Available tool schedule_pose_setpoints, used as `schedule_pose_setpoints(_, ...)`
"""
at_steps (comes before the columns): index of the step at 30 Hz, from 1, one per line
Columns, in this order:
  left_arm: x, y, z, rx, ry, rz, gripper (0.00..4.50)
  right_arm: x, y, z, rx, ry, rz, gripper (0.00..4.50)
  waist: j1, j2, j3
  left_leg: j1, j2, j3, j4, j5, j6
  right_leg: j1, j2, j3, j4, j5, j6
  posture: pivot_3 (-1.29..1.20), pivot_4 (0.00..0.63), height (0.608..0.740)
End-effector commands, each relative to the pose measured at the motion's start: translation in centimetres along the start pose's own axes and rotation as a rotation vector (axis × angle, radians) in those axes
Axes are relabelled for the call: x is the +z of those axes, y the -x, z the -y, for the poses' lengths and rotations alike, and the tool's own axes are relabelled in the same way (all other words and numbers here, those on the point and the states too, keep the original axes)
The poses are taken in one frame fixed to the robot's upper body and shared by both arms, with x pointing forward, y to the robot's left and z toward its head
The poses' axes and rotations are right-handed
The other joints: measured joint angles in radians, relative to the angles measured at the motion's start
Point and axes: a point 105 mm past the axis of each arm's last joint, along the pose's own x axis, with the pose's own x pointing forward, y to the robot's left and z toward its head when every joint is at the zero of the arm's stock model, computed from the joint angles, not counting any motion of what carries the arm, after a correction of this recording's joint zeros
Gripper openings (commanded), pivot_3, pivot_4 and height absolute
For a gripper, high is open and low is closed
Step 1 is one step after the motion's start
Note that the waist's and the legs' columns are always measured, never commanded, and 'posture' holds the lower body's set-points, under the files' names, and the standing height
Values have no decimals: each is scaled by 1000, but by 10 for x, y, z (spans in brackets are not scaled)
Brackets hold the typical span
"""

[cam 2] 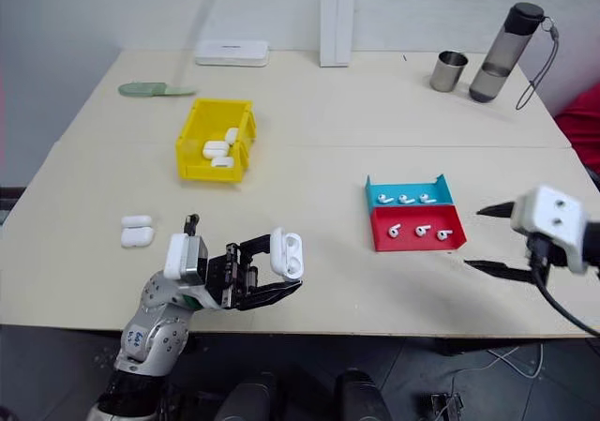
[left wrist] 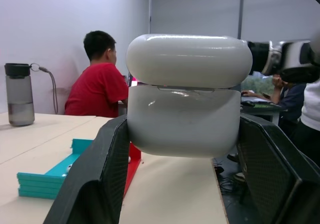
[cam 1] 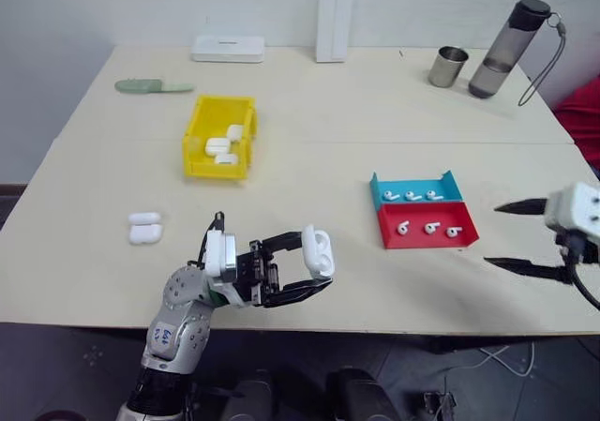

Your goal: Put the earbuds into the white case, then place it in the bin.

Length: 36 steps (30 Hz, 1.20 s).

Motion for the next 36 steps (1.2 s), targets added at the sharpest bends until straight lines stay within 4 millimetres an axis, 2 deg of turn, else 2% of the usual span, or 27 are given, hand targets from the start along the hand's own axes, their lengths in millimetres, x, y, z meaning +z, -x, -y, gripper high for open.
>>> schedule_pose_setpoints(1,5,-7,4,-35,-20,24,2761,-8,-11,6,91,13,-138,4500,5,0,0,0,0,1,-1,0,0,-1,0,0,0,0,0,0,150,740)
schedule_pose_setpoints(5,4,-11,3,-46,-20,27,2761,-11,-25,9,195,34,-238,4500,8,0,0,-4,0,2,-1,0,0,-7,-1,0,1,0,1,0,150,740)
schedule_pose_setpoints(8,2,-11,4,-46,-19,29,2761,-14,-39,23,171,80,-274,3889,8,0,0,-10,0,2,1,0,0,-15,-1,0,7,1,1,0,150,740)
schedule_pose_setpoints(10,1,-12,5,-45,-18,30,2761,-13,-46,31,156,123,-274,3308,5,0,0,-13,0,2,2,0,0,-19,-1,0,10,1,1,0,150,740)
schedule_pose_setpoints(18,-1,-14,8,-33,-18,32,2761,-18,-64,42,185,209,-323,3308,-3,0,0,-15,0,3,2,1,-2,-24,-1,0,18,1,1,0,150,740)
schedule_pose_setpoints(30,-3,-12,8,-14,-21,26,2761,-22,-67,44,245,243,-349,3308,-14,0,0,-16,0,4,3,1,-2,-25,-2,0,18,1,1,0,150,740)
schedule_pose_setpoints(33,-4,-12,9,-10,-19,25,2761,-21,-68,42,260,249,-343,2806,-17,0,0,-16,0,4,3,1,-2,-25,-1,0,19,1,1,0,150,740)
schedule_pose_setpoints(36,-4,-11,8,-7,-18,23,2761,-23,-69,41,271,255,-351,1835,-17,0,0,-16,0,4,3,1,-2,-26,-2,0,20,1,1,0,150,740)
